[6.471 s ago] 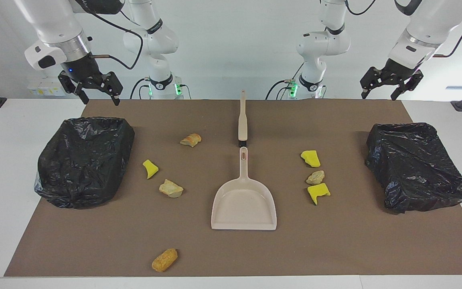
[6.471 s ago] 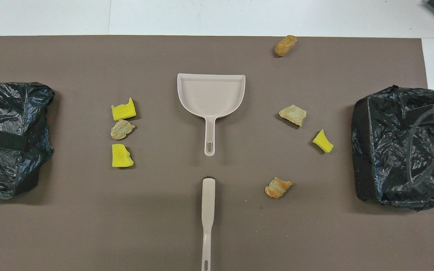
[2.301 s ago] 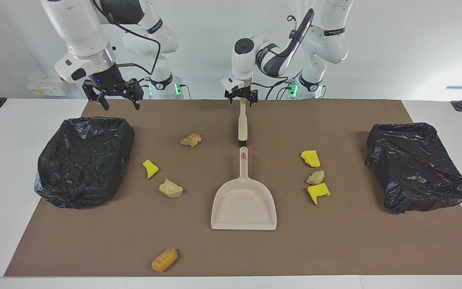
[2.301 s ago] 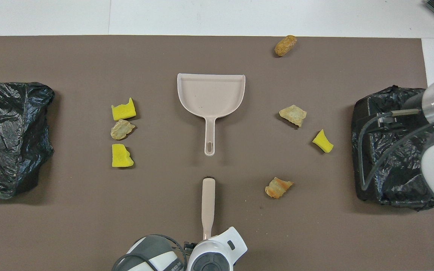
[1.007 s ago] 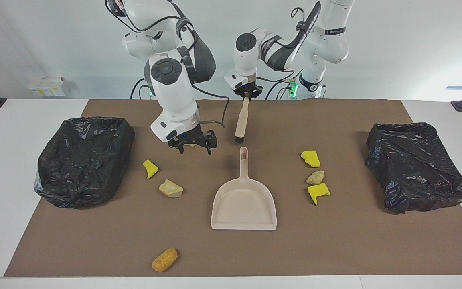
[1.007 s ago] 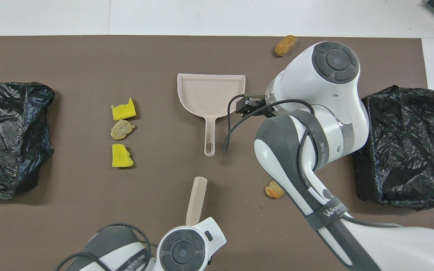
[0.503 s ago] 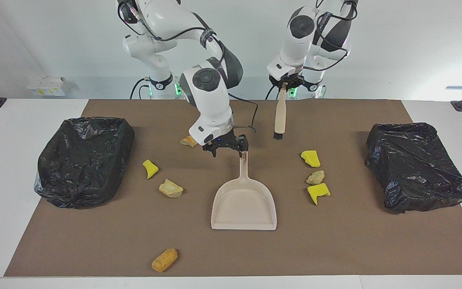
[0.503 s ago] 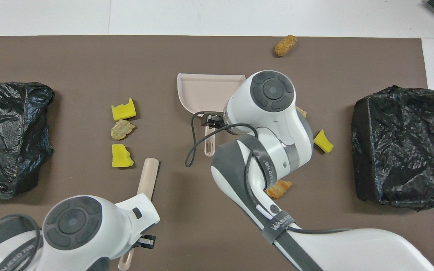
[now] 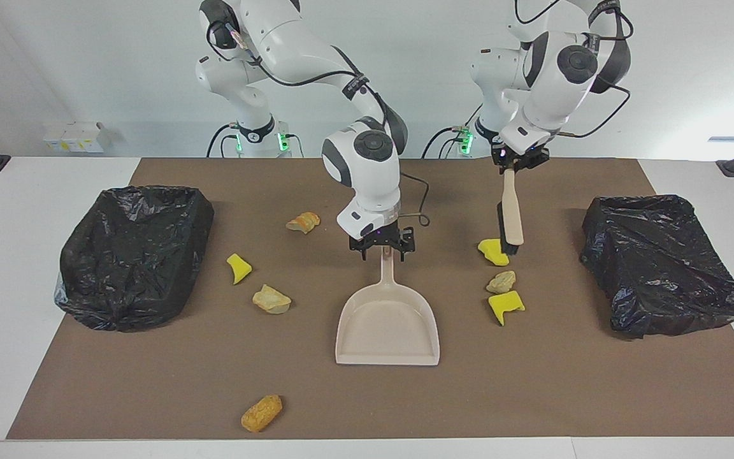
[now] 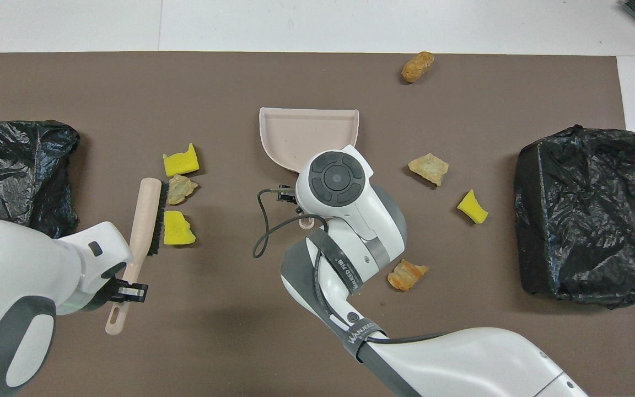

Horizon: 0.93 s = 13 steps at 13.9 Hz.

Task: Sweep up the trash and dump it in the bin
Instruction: 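Grasp the brush with the left gripper while the right gripper positions the dustpan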

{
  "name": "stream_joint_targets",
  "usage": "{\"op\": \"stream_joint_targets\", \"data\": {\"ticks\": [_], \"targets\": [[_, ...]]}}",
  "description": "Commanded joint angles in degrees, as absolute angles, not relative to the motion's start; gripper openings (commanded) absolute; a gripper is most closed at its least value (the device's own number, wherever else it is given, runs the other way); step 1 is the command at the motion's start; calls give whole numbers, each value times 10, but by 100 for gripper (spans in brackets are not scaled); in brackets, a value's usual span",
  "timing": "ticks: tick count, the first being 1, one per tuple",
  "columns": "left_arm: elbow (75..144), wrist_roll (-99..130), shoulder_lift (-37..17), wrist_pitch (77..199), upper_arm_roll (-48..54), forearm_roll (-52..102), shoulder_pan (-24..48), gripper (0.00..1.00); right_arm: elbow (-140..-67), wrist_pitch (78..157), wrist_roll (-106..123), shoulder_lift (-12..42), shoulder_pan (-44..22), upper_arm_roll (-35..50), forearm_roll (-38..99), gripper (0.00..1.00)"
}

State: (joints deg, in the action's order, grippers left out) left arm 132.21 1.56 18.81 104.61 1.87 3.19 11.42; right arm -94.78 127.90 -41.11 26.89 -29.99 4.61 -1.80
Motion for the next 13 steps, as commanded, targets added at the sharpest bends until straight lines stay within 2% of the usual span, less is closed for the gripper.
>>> {"op": "stream_joint_targets", "data": {"ticks": [1,2,3,4,5,8,10,13], "targets": [[1311,-23,164,1077,27,24,73,0,-961,1290,-427,263,-303,45,-45,66],[1310,-43,160,1080,27,24,55,0,-961,1290,-426,263,-303,46,-49,54],[1310,-56,160,1080,27,24,41,0,-962,1288,-420,261,-303,46,-50,35],[1310,-67,159,1082,27,24,30,0,-962,1283,-416,260,-304,46,-51,10],[1310,-68,156,1089,27,24,24,0,-961,1275,-416,258,-307,46,-53,0],[1311,-55,145,1096,27,24,12,0,-961,1265,-397,254,-310,53,-45,0],[1315,-3,145,1087,28,25,2,0,-961,1246,-382,230,-309,55,-42,0],[1326,75,133,1085,28,25,5,0,-961,1161,-222,188,-287,56,-33,0]]}}
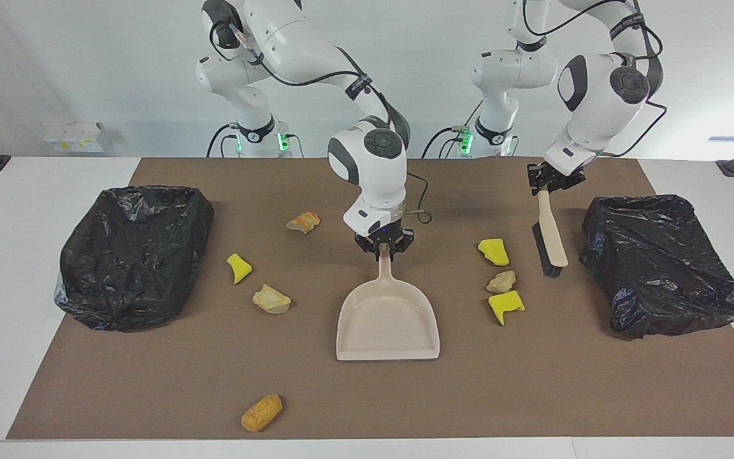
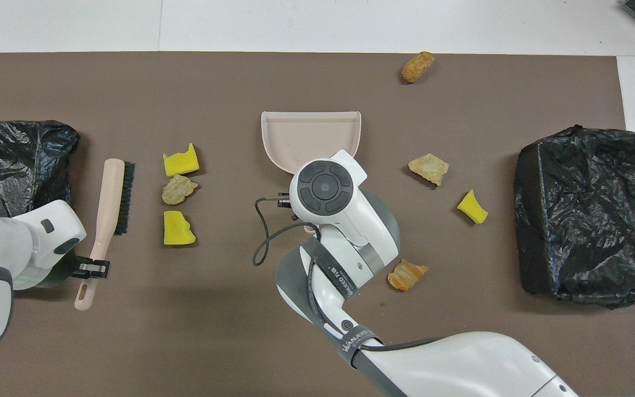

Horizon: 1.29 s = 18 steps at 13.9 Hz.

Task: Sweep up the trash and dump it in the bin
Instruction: 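Grasp the brush with the left gripper while the right gripper positions the dustpan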

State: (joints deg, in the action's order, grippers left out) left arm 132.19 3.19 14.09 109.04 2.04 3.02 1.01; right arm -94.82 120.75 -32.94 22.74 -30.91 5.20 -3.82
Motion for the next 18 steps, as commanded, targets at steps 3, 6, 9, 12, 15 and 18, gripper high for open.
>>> {"op": "stream_joint_targets", "data": {"ticks": [3,6,9,12,15,18], "targets": [[1346,89,119,1097,29,25,17,0,-960,1092,39,164,-231,55,3,0],[1358,91,105,1104,29,27,35,0,-961,1050,312,159,-205,54,1,0],[1382,113,103,1121,29,31,70,0,-963,1057,516,159,-199,54,-20,0],[1392,168,99,1150,29,68,115,0,-1020,1097,548,137,-200,54,-62,0],[1392,224,69,1195,29,96,169,0,-1055,1162,555,143,-207,54,-78,0],[1388,226,59,1228,30,110,199,0,-1055,1183,546,158,-215,54,-80,0]]}}
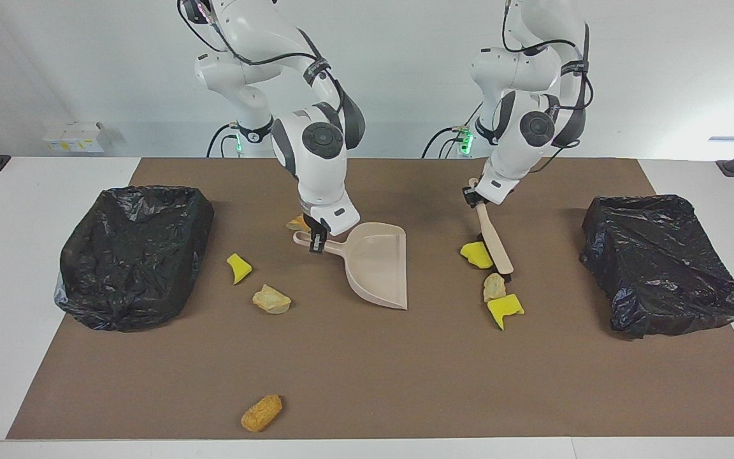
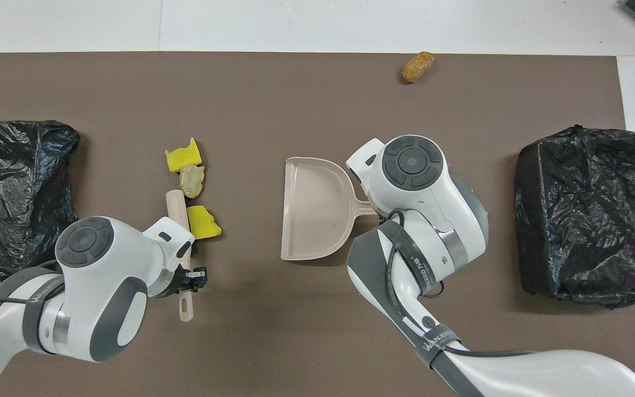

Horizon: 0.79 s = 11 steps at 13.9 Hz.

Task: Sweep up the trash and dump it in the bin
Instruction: 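Sweep the yellow sponge into the dustpan with the left gripper's brush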

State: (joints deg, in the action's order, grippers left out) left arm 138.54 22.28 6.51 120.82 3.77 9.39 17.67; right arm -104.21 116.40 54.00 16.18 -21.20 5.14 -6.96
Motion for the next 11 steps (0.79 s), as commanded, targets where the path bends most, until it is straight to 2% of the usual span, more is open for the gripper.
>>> {"op": "stream_joint_targets", "data": {"ticks": [1,11], "targets": [[1387,226,58,1231,30,111,209,0,-1056,1187,536,162,-217,54,-80,0],[1366,230,53,1282,31,209,335,0,-1056,1233,470,189,-254,54,-80,0]]}}
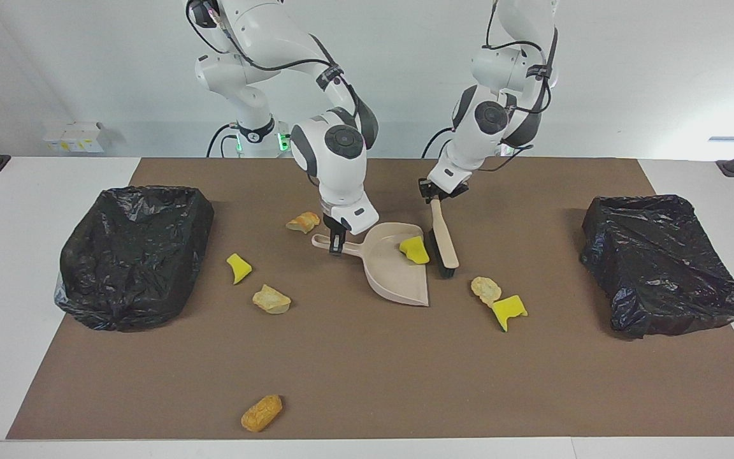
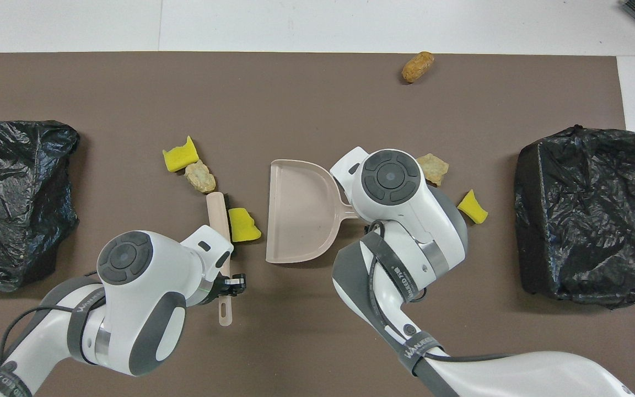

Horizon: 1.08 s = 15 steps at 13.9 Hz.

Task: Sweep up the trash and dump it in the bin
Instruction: 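Sweep the yellow sponge into the dustpan with the left gripper's brush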

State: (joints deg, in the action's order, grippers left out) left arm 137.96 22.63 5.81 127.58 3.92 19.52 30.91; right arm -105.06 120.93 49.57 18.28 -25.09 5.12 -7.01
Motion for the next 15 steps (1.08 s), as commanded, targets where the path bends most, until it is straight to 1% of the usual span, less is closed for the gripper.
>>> {"op": "stream_joint_targets", "data": {"ticks": [1,2,5,7,9,10,12,15], "targets": [[1358,229,50,1272,31,209,338,0,-1056,1233,471,190,-254,54,-80,0],[1351,231,49,1259,30,209,338,0,-1056,1232,470,190,-254,54,-80,0],[1298,227,52,1153,27,197,323,0,-1056,1230,471,190,-253,54,-80,0],[1271,210,44,1128,28,122,291,0,-1056,1229,470,190,-253,54,-80,0],[1253,180,33,1117,26,69,274,0,-1056,1230,469,190,-253,54,-80,0],[1234,163,19,1106,27,49,244,0,-1056,1230,469,190,-253,54,-80,0],[1168,111,-19,1072,27,0,209,0,-1056,1230,469,190,-252,54,-80,0],[1095,35,-72,1086,27,-25,150,0,-1060,1230,469,189,-252,54,-80,0]]}}
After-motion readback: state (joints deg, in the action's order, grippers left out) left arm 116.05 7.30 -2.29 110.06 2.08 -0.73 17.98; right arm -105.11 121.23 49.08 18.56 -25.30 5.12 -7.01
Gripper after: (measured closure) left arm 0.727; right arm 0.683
